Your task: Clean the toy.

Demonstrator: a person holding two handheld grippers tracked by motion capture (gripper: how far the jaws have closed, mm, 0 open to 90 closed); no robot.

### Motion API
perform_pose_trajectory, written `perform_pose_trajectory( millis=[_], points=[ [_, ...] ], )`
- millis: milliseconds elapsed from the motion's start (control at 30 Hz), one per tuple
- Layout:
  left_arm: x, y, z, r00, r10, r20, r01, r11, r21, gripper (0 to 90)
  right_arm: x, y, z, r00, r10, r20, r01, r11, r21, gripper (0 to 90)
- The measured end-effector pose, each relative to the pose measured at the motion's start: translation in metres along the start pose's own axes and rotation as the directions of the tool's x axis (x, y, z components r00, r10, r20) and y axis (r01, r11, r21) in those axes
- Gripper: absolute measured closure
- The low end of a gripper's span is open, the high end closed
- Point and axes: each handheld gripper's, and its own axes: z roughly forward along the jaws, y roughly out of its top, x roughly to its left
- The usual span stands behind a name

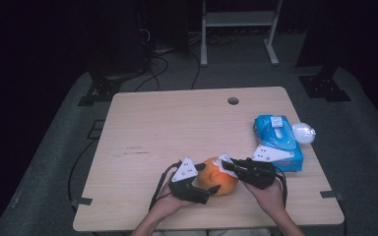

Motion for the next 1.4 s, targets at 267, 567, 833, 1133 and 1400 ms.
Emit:
perform_pose_trajectory(
  millis=[267, 567, 833, 1133, 1400],
  points=[
    [-0.002, -0.003, -0.005, 0.9996, 0.028, -0.005, -0.028, 0.9995, 0.013, 32.4, 0.012, 0.004, 0.002, 0.9962, -0.086, -0.004, 0.087, 0.996, 0.026, 80.3],
    [0.004, -0.006, -0.007, 0.9998, 0.015, 0.013, -0.015, 0.9999, 0.005, 33.9, -0.019, -0.002, -0.015, 0.9951, 0.012, 0.098, -0.012, 1.000, 0.002, 80.2],
    [0.011, -0.011, -0.012, 0.9996, -0.004, 0.027, 0.004, 1.0000, -0.001, 31.7, -0.027, -0.005, -0.015, 0.9941, 0.039, 0.101, -0.041, 0.999, 0.013, 80.2],
    [0.022, -0.015, -0.016, 0.9973, -0.062, 0.039, 0.062, 0.9980, -0.007, 29.6, -0.028, -0.013, -0.004, 0.9945, 0.095, 0.043, -0.096, 0.995, 0.009, 80.4],
    [0.025, -0.017, -0.018, 0.9969, -0.067, 0.041, 0.067, 0.9978, 0.002, 28.7, -0.031, -0.010, -0.010, 0.9925, 0.110, 0.054, -0.109, 0.994, -0.018, 80.3]
  ],
)
